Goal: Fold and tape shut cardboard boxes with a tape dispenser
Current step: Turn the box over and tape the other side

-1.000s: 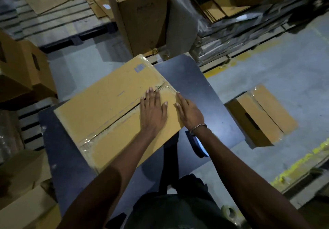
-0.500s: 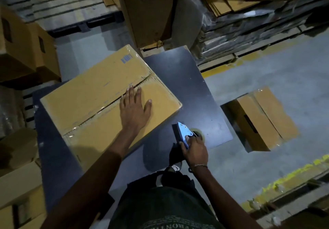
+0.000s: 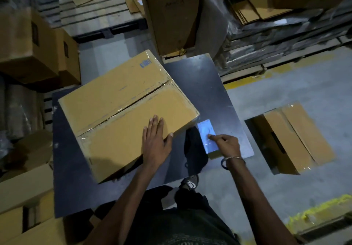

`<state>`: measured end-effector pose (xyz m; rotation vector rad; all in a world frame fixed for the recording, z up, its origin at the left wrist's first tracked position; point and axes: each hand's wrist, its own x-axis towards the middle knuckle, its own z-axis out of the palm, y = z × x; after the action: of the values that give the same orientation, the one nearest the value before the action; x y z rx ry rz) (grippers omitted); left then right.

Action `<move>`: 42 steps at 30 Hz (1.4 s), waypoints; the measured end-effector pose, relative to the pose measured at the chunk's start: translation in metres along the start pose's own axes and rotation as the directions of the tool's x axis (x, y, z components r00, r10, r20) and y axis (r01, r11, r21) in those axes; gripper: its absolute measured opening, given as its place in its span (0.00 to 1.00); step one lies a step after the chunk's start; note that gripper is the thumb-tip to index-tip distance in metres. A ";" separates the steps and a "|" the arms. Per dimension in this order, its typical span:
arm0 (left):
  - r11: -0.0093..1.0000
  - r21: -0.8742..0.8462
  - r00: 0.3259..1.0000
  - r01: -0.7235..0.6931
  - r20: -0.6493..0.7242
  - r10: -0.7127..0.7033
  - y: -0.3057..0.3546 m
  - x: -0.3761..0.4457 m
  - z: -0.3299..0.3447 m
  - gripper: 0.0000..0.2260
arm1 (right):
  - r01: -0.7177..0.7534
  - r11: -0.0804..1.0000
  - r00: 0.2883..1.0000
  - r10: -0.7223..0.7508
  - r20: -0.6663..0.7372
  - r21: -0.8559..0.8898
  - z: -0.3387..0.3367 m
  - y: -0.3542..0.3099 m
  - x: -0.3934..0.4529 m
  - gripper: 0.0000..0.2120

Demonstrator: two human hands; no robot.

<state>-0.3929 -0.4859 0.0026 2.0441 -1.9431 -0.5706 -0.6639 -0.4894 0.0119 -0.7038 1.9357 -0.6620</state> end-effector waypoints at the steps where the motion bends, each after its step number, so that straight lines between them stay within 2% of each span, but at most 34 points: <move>1: 0.999 -0.044 1.000 0.015 0.009 -0.014 0.001 -0.002 -0.001 0.32 | 0.004 0.995 0.999 -0.007 0.034 0.099 -0.011 -0.016 -0.009 0.14; 4: 0.955 -0.264 0.990 0.132 0.080 -0.115 0.007 0.004 -0.019 0.23 | 0.094 0.966 0.975 -0.139 0.176 0.240 -0.034 -0.067 -0.046 0.11; 6: 0.852 -0.475 0.976 0.219 0.106 -0.192 0.013 0.016 -0.043 0.12 | 0.160 0.943 0.931 -0.243 0.273 0.293 -0.035 -0.100 -0.067 0.11; 7: 0.742 -0.604 0.956 0.291 0.149 -0.254 0.016 0.023 -0.057 0.11 | 0.179 0.936 0.901 -0.280 0.332 0.303 -0.029 -0.114 -0.073 0.10; 9: 0.363 -0.798 0.865 0.481 0.365 -0.344 0.020 0.037 -0.091 0.16 | 0.188 0.932 0.835 -0.317 0.450 0.309 -0.007 -0.135 -0.082 0.12; 10: 0.181 -0.806 0.809 0.563 0.494 -0.318 0.017 0.042 -0.108 0.20 | 0.191 0.931 0.805 -0.330 0.493 0.311 0.010 -0.143 -0.084 0.15; 11: 0.049 -0.790 0.771 0.612 0.581 -0.261 0.011 0.047 -0.123 0.21 | 0.197 0.933 0.785 -0.333 0.522 0.300 0.028 -0.150 -0.088 0.18; 12: -0.038 -0.776 0.755 0.629 0.622 -0.206 0.000 0.049 -0.136 0.21 | 0.205 0.936 0.774 -0.334 0.538 0.286 0.047 -0.157 -0.093 0.19; 13: -0.093 -0.773 0.754 0.628 0.634 -0.174 -0.013 0.051 -0.149 0.18 | 0.218 0.936 0.764 -0.340 0.549 0.277 0.067 -0.163 -0.098 0.17; 15: -0.138 -0.765 0.746 0.629 0.644 -0.169 -0.045 0.053 -0.170 0.13 | 0.226 0.937 0.739 -0.343 0.580 0.266 0.102 -0.173 -0.107 0.12; 17: -0.187 -0.732 0.708 0.655 0.681 -0.186 -0.081 0.054 -0.181 0.10 | 0.218 0.942 0.714 -0.332 0.617 0.255 0.133 -0.180 -0.115 0.13; 20: -0.200 -0.691 0.654 0.695 0.723 -0.223 -0.131 0.054 -0.191 0.06 | 0.213 0.953 0.688 -0.302 0.660 0.213 0.171 -0.186 -0.125 0.13; 23: -0.199 -0.688 0.641 0.698 0.724 -0.253 -0.175 0.057 -0.202 0.03 | 0.223 0.960 0.670 -0.277 0.689 0.169 0.204 -0.188 -0.132 0.08; 25: -0.167 -0.693 0.651 0.701 0.718 -0.245 -0.201 0.062 -0.212 0.05 | 0.212 0.966 0.675 -0.253 0.693 0.146 0.225 -0.189 -0.135 0.09; 29: 0.081 -0.690 0.684 0.720 0.683 -0.257 -0.242 0.086 -0.233 0.04 | 0.175 0.982 0.648 -0.174 0.742 0.078 0.265 -0.196 -0.147 0.16; 32: 0.201 -0.674 0.699 0.711 0.644 -0.311 -0.272 0.117 -0.244 0.04 | 0.188 0.979 0.627 -0.184 0.757 0.082 0.297 -0.207 -0.161 0.22; 34: 0.176 -0.663 0.680 0.728 0.663 -0.314 -0.292 0.135 -0.252 0.05 | 0.182 0.977 0.654 -0.203 0.728 0.108 0.317 -0.215 -0.168 0.24; 37: 0.153 -0.664 0.672 0.732 0.665 -0.326 -0.318 0.154 -0.266 0.05 | 0.175 0.980 0.708 -0.191 0.680 0.093 0.336 -0.214 -0.173 0.17; 40: 0.235 -0.681 0.713 0.693 0.599 -0.364 -0.325 0.163 -0.272 0.04 | 0.182 0.979 0.715 -0.194 0.671 0.089 0.349 -0.206 -0.175 0.20; 42: 0.297 -0.702 0.750 0.647 0.514 -0.416 -0.326 0.166 -0.271 0.03 | 0.195 0.978 0.760 -0.200 0.618 0.077 0.360 -0.206 -0.177 0.19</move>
<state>0.0247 -0.6497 0.0803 1.8437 -0.5766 -1.6187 -0.2301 -0.5626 0.1107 -0.9901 1.2477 -0.4752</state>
